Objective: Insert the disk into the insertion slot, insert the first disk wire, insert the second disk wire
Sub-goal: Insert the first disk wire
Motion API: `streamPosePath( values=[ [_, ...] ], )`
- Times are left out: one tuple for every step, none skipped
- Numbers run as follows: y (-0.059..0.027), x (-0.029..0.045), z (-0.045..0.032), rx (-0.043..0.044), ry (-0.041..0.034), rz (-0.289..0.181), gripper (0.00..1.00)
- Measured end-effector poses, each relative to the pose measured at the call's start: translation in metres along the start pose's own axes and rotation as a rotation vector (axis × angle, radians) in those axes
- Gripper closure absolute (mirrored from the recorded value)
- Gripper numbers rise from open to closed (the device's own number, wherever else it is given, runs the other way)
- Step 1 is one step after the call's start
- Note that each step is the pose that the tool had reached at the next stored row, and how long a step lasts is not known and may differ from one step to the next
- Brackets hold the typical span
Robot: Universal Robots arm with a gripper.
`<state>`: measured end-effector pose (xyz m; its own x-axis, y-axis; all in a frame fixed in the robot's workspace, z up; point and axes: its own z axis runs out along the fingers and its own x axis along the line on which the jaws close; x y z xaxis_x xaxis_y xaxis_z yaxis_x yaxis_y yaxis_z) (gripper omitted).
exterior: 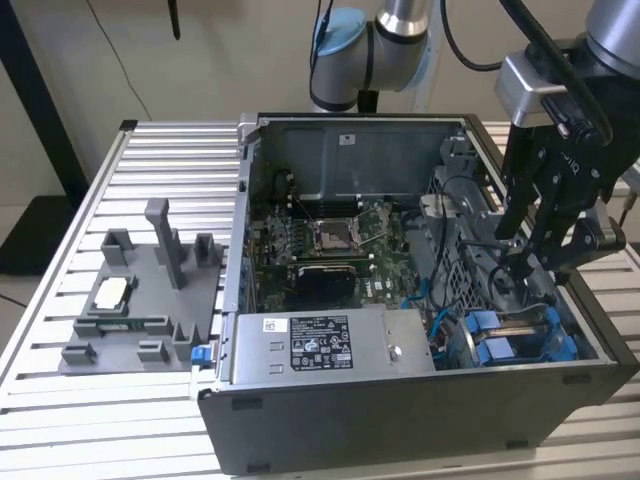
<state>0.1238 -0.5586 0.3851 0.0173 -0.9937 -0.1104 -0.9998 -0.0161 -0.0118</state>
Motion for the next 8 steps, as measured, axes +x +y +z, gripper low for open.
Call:
streamPosePath(
  values=[
    [-0.0005, 0.0001, 0.0004, -0.0006, -0.0006, -0.006, 0.53],
    [-0.0007, 0.0001, 0.0006, -0.001, -0.0013, -0.01, 0.53],
    [-0.0007, 0.0001, 0.0007, -0.0012, -0.0026, -0.012, 0.53],
    [-0.0007, 0.0, 0.0008, -0.0012, -0.0037, -0.012, 0.55],
    [-0.0008, 0.0, 0.0008, -0.0013, -0.0043, -0.013, 0.62],
    [-0.0008, 0.0, 0.0009, -0.0014, -0.0049, -0.013, 0.62],
    [-0.0008, 0.0001, 0.0008, -0.0014, -0.0056, -0.014, 0.62],
    [-0.0008, 0.0001, 0.0008, -0.0013, -0.0073, -0.014, 0.69]
  ],
)
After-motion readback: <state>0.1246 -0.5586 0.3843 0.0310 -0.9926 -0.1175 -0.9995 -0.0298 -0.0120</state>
